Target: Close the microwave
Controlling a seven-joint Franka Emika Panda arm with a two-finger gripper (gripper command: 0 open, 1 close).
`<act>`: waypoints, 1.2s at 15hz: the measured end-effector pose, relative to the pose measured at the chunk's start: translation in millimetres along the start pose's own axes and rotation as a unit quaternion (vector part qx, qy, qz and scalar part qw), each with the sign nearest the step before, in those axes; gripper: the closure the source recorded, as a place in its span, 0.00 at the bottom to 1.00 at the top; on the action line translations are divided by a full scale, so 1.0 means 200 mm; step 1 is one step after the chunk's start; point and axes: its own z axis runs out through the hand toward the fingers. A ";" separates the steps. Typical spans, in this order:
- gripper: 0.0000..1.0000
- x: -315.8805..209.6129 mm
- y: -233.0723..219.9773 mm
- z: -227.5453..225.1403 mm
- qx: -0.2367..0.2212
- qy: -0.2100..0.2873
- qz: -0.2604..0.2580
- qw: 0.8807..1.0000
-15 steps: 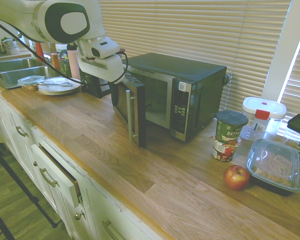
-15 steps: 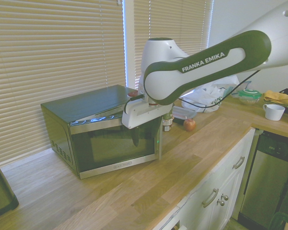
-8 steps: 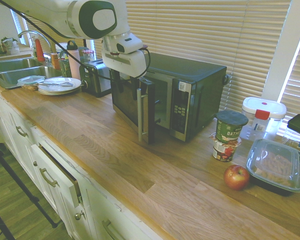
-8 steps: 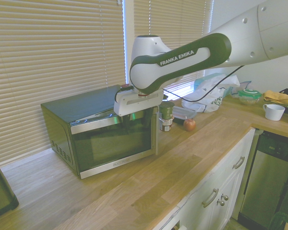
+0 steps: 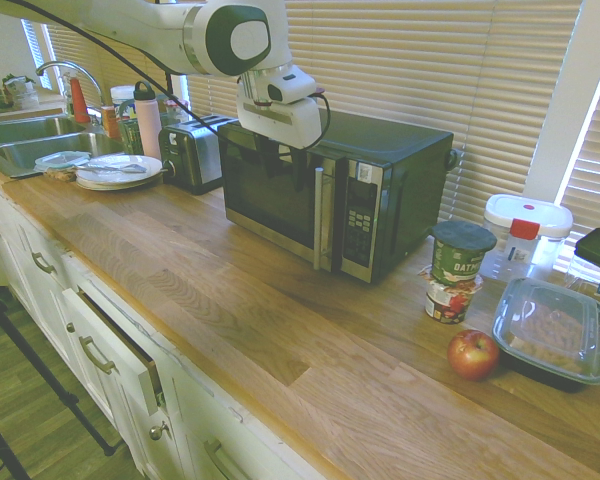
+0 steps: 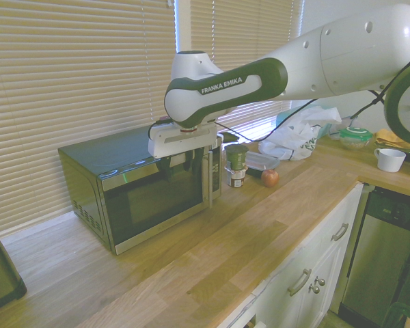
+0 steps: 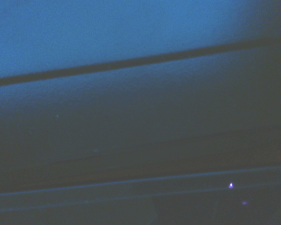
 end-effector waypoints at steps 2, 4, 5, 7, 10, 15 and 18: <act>0.00 0.02 -0.03 0.00 -0.004 -0.001 0.001 1.000; 0.00 0.03 -0.08 0.01 -0.003 0.001 0.002 1.000; 0.00 0.04 -0.11 0.01 -0.001 0.003 0.002 1.000; 0.00 0.04 -0.12 0.01 0.003 0.002 0.003 1.000; 0.00 0.03 -0.04 0.04 0.012 0.011 0.007 1.000; 0.00 -0.12 0.23 0.19 -0.018 -0.007 -0.006 1.000; 0.00 -0.25 0.41 0.30 -0.035 -0.016 -0.029 0.999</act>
